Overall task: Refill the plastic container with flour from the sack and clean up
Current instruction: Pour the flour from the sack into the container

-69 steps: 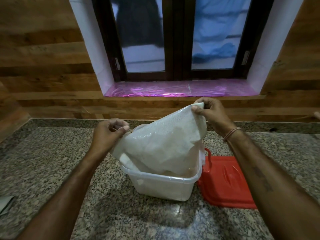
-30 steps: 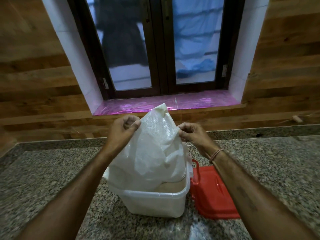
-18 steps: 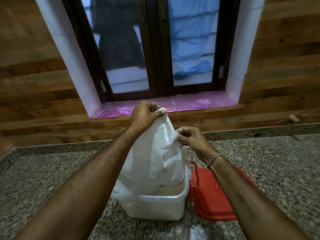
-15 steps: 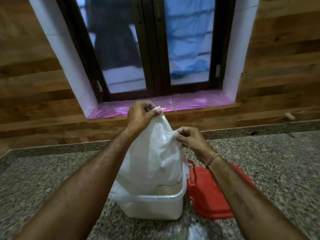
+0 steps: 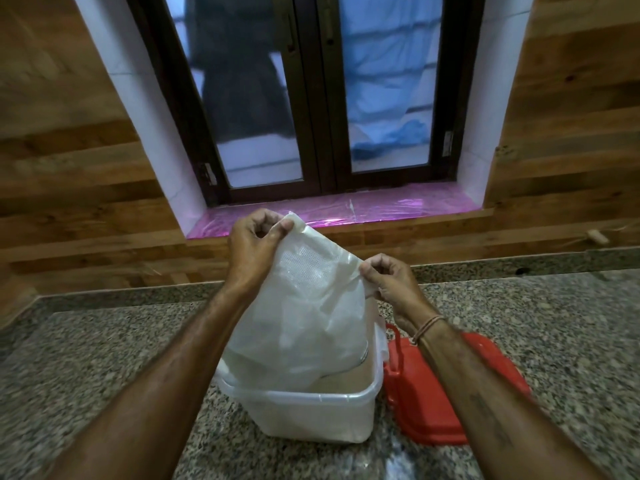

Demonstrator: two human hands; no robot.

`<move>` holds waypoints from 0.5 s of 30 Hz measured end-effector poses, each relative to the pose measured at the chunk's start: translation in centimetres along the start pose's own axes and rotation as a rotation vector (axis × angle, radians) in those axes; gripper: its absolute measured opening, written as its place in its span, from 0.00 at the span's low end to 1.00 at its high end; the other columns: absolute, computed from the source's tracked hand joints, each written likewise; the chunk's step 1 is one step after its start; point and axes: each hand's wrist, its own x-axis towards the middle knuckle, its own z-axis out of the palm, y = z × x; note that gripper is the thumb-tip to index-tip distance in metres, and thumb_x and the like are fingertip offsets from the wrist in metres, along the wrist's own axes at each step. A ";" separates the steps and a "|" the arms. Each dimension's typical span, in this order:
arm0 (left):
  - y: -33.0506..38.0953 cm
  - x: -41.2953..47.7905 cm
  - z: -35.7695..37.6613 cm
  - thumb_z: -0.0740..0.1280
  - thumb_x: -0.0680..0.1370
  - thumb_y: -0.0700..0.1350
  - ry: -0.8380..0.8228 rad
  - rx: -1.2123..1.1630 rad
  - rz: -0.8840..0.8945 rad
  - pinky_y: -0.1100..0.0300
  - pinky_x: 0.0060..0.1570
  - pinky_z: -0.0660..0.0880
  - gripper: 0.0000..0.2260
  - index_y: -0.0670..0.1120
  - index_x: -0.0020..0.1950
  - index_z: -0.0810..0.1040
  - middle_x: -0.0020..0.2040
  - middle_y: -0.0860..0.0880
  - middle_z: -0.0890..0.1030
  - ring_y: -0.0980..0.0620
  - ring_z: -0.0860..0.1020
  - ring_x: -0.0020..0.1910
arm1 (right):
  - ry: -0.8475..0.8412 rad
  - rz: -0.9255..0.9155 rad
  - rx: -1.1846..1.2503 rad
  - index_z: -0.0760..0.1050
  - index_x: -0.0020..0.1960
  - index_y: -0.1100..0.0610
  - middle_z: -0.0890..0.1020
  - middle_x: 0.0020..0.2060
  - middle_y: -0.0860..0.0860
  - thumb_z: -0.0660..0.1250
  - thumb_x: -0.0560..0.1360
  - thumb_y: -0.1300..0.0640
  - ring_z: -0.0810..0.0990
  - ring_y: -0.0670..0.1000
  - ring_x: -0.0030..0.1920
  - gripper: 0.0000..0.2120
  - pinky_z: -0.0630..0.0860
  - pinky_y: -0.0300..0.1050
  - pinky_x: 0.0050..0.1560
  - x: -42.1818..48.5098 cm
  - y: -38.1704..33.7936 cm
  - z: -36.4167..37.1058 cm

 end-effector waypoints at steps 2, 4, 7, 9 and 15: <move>-0.5 -0.6 -1.0 0.74 0.78 0.49 -0.035 0.022 0.007 0.70 0.33 0.73 0.09 0.44 0.45 0.83 0.33 0.56 0.80 0.64 0.77 0.32 | 0.015 -0.011 0.024 0.79 0.41 0.57 0.84 0.36 0.49 0.72 0.79 0.61 0.81 0.45 0.36 0.08 0.79 0.38 0.35 0.0 0.2 0.0; -1.1 -1.2 -1.9 0.75 0.78 0.47 -0.071 0.034 -0.005 0.70 0.35 0.74 0.08 0.42 0.46 0.83 0.35 0.52 0.83 0.62 0.79 0.33 | 0.040 -0.020 0.052 0.79 0.41 0.57 0.83 0.35 0.49 0.71 0.80 0.61 0.81 0.45 0.35 0.08 0.79 0.39 0.35 -0.2 0.3 0.2; -1.8 -2.2 -2.8 0.76 0.77 0.44 -0.049 0.028 -0.038 0.59 0.38 0.76 0.10 0.38 0.43 0.81 0.37 0.41 0.82 0.54 0.78 0.35 | 0.014 -0.067 -0.076 0.81 0.42 0.58 0.84 0.36 0.49 0.72 0.80 0.61 0.81 0.43 0.35 0.07 0.78 0.38 0.35 -0.6 -0.1 0.7; -2.0 -2.7 -3.2 0.76 0.77 0.44 0.000 0.010 -0.053 0.57 0.38 0.73 0.12 0.38 0.40 0.79 0.35 0.44 0.79 0.53 0.75 0.35 | -0.030 -0.117 -0.224 0.84 0.47 0.61 0.87 0.43 0.53 0.70 0.81 0.58 0.84 0.46 0.42 0.08 0.82 0.46 0.41 -0.8 -1.1 1.0; -1.8 -3.1 -2.7 0.75 0.77 0.44 0.030 -0.007 -0.058 0.61 0.36 0.71 0.11 0.44 0.36 0.80 0.33 0.49 0.77 0.57 0.72 0.33 | -0.219 -0.246 -0.325 0.61 0.83 0.47 0.75 0.75 0.47 0.59 0.83 0.39 0.75 0.43 0.72 0.31 0.71 0.46 0.74 -1.7 -6.1 3.6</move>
